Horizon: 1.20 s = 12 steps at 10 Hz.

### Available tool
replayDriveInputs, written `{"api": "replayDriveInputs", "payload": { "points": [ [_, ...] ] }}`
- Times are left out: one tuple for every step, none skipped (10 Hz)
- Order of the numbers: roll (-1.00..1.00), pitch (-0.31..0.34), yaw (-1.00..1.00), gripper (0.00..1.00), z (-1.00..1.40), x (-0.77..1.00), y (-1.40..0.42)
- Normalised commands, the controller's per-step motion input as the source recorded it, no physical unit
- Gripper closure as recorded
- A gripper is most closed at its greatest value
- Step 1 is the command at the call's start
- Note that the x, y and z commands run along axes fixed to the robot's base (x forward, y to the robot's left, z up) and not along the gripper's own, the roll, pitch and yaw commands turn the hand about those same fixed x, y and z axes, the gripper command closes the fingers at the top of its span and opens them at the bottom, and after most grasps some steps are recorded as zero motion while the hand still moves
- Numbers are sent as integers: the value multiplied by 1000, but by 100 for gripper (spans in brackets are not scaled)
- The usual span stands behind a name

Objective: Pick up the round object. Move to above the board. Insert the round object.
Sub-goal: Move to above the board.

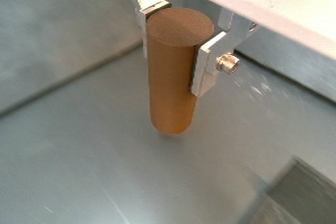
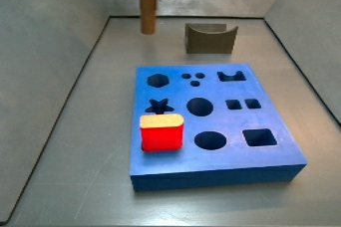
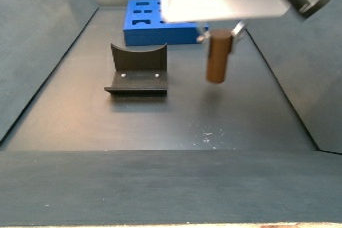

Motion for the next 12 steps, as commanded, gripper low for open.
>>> {"api": "replayDriveInputs", "payload": {
  "points": [
    [316,61,78,100,1000,-600,-204],
    [271,23,55,100,1000,-573,-194],
    [265,11,40,100,1000,-545,-186],
    [271,9,33,100,1000,-514,-178],
    [258,13,29,100,1000,-468,-167],
    [234,16,23,100,1000,-436,-157],
    [227,18,22,100,1000,-410,-144],
    [225,6,21,100,1000,-380,-135],
    [220,-7,23,100,1000,-354,-126],
    [211,-4,23,100,1000,-330,-117],
    [192,-5,23,100,1000,-296,-105],
    [171,0,25,100,1000,-272,-95]
  ]
}}
